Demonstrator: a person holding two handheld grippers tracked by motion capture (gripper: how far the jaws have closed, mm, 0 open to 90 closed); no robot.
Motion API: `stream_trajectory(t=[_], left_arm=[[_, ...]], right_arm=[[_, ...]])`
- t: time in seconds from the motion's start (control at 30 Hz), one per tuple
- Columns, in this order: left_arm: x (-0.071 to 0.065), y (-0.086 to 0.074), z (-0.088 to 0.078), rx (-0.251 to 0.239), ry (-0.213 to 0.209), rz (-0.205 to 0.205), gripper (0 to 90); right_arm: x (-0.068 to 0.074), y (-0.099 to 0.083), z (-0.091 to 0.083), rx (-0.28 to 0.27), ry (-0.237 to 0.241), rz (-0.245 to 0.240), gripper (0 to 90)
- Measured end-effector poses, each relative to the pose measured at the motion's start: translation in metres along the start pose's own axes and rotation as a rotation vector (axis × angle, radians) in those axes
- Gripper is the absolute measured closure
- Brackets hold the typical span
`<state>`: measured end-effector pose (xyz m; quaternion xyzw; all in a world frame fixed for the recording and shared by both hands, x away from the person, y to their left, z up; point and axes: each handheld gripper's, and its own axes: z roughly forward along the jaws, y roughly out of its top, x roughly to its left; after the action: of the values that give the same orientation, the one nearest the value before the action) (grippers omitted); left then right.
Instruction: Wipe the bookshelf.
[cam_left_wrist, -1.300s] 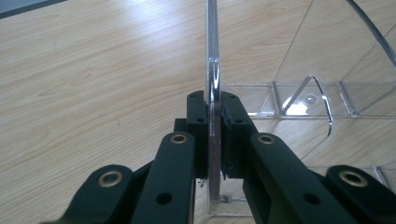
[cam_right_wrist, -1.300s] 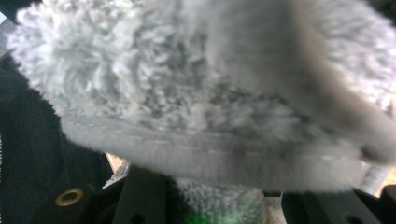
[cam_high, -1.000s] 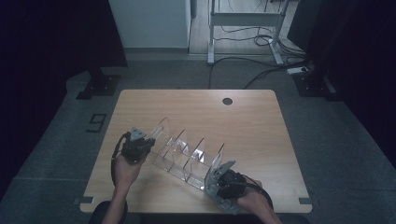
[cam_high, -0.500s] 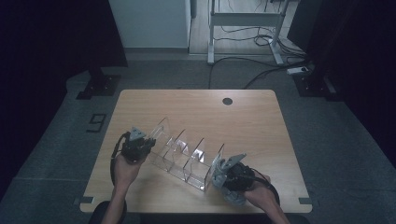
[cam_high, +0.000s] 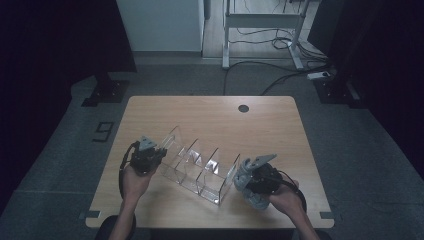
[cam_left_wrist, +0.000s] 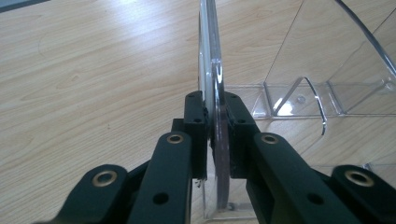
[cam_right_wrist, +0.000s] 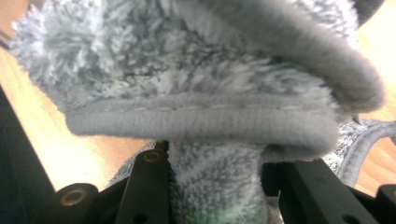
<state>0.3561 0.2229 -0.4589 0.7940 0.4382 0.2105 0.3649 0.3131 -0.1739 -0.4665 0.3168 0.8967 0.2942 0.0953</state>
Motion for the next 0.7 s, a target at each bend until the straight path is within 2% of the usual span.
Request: stream_trajectory(t=[0.4, 0.7], left_arm=[[0.0, 0.0, 0.001, 0.001, -0.002, -0.003, 82.5], [0.0, 0.0, 0.001, 0.0, 0.0, -0.001, 82.5]], right_arm=[[-0.025, 0.002, -0.018, -0.04, -0.057, 0.063, 64.3], [-0.044, -0.005, -0.031, -0.062, -0.117, 0.122, 64.1]])
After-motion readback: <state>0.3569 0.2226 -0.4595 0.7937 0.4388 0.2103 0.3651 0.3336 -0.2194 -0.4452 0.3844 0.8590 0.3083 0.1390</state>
